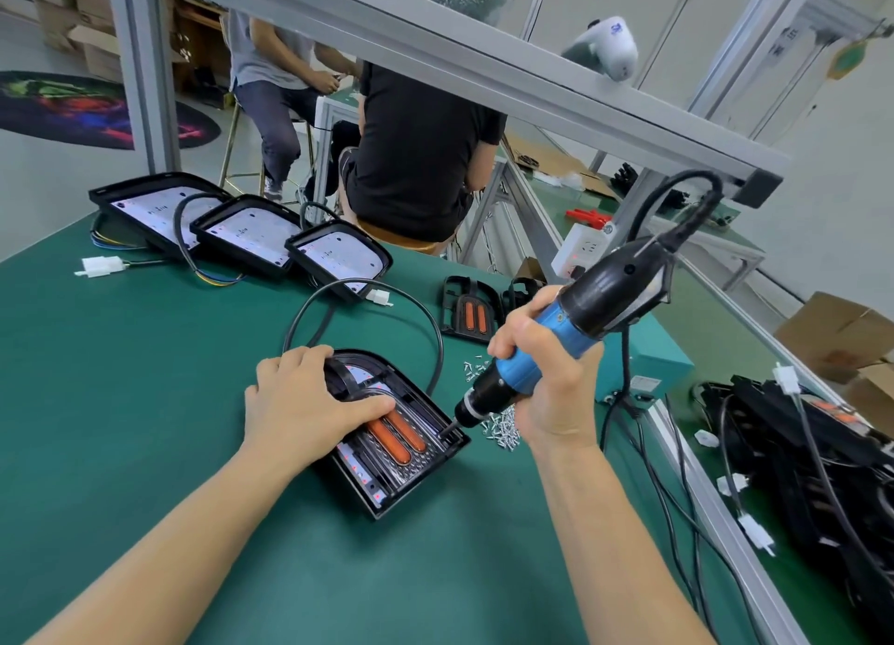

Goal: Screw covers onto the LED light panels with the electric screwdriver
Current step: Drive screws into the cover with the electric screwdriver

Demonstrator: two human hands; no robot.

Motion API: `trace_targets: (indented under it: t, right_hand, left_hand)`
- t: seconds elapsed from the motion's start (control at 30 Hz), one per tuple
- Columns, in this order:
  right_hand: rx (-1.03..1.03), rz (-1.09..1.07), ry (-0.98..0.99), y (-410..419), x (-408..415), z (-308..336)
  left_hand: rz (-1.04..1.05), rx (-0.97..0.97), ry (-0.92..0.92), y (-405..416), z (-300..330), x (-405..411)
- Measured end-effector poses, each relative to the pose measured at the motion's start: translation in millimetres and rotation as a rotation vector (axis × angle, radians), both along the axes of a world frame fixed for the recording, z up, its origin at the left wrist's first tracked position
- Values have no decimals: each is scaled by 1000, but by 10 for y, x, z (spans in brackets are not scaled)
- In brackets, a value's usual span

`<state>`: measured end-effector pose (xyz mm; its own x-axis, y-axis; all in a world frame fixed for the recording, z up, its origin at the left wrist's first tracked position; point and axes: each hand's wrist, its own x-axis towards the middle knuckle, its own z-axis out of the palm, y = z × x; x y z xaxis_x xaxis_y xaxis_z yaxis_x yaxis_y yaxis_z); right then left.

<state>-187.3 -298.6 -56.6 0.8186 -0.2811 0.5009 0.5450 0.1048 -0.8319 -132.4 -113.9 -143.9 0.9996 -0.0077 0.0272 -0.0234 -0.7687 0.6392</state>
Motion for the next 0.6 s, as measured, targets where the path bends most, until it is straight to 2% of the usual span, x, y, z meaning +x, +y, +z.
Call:
trace_targets:
  t: [0.23,0.6]
  right_hand:
    - [-142,145,-33,67,-1,41]
    - [60,-51,-22,21,-88,-26]
  left_hand:
    - [11,16,-8,-15,2,-15]
    - [60,-108,-57,-8,-47,-107]
